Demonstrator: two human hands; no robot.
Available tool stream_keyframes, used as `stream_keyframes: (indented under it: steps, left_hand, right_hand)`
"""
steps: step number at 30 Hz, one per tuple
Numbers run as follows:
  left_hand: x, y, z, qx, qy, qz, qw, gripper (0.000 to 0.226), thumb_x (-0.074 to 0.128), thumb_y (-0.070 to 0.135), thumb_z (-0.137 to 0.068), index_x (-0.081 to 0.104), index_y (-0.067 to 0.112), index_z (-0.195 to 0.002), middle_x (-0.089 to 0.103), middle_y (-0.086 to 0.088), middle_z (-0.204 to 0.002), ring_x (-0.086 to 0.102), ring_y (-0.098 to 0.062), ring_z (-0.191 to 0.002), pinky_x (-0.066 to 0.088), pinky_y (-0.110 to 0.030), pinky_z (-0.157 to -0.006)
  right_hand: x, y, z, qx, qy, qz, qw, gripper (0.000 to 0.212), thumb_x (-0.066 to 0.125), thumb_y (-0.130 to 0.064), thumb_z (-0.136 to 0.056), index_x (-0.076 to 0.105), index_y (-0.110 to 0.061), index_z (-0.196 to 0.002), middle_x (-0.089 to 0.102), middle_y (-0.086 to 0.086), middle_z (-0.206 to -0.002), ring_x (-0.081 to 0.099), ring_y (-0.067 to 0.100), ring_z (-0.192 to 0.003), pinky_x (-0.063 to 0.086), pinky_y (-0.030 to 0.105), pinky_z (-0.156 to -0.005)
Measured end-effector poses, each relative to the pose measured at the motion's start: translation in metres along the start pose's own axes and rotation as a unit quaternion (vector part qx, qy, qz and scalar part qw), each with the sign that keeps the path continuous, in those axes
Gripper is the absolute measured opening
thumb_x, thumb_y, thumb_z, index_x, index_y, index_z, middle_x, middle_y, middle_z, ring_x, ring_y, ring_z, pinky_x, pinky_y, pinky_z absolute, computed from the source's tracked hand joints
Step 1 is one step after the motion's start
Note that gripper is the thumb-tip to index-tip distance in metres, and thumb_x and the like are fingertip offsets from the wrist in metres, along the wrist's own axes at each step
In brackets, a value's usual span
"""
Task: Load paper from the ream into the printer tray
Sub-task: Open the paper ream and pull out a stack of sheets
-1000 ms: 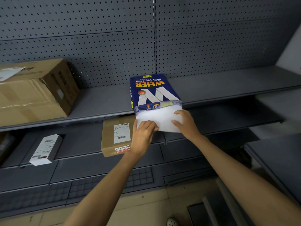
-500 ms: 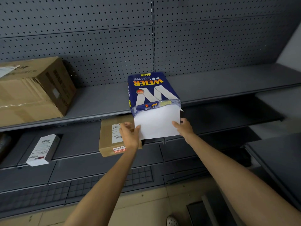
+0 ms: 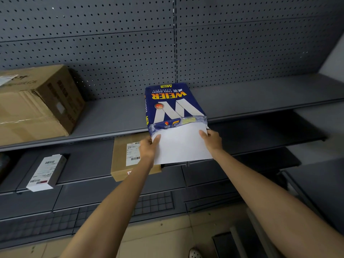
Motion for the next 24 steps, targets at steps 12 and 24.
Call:
stream_keyframes:
  steps: [12,24]
  left_hand:
    - [-0.011,-0.026,0.047,0.038,-0.078,-0.077,0.993,0.03,0.055,0.027,-0.099,0.051,0.006,-0.119,0.067,-0.014,-0.113,0.063,-0.03,-0.098,0.048,-0.035,-0.081]
    - [-0.028,-0.057,0.112,0.067,-0.106,-0.06,0.99,0.026,0.048,0.014,-0.101,0.044,0.01,-0.126,0.061,-0.008,-0.118,0.058,-0.033,-0.115,0.046,-0.045,-0.101]
  right_hand:
    - [-0.003,0.024,0.06,-0.022,-0.051,0.047,0.997,0.028,0.053,-0.026,-0.1,0.057,-0.001,-0.111,0.059,0.005,-0.103,0.056,0.025,-0.095,0.043,0.035,-0.08]
    - [0.004,0.049,0.125,-0.023,-0.042,0.026,0.999,0.025,0.044,-0.028,-0.105,0.046,-0.003,-0.101,0.048,0.009,-0.098,0.045,0.023,-0.094,0.033,0.036,-0.079]
Point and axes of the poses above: each hand's wrist, its own z-axis away from the middle knuckle, its own x-axis out of the palm, y = z × x, the point moved 7 cm from there along -z, towards the middle knuckle
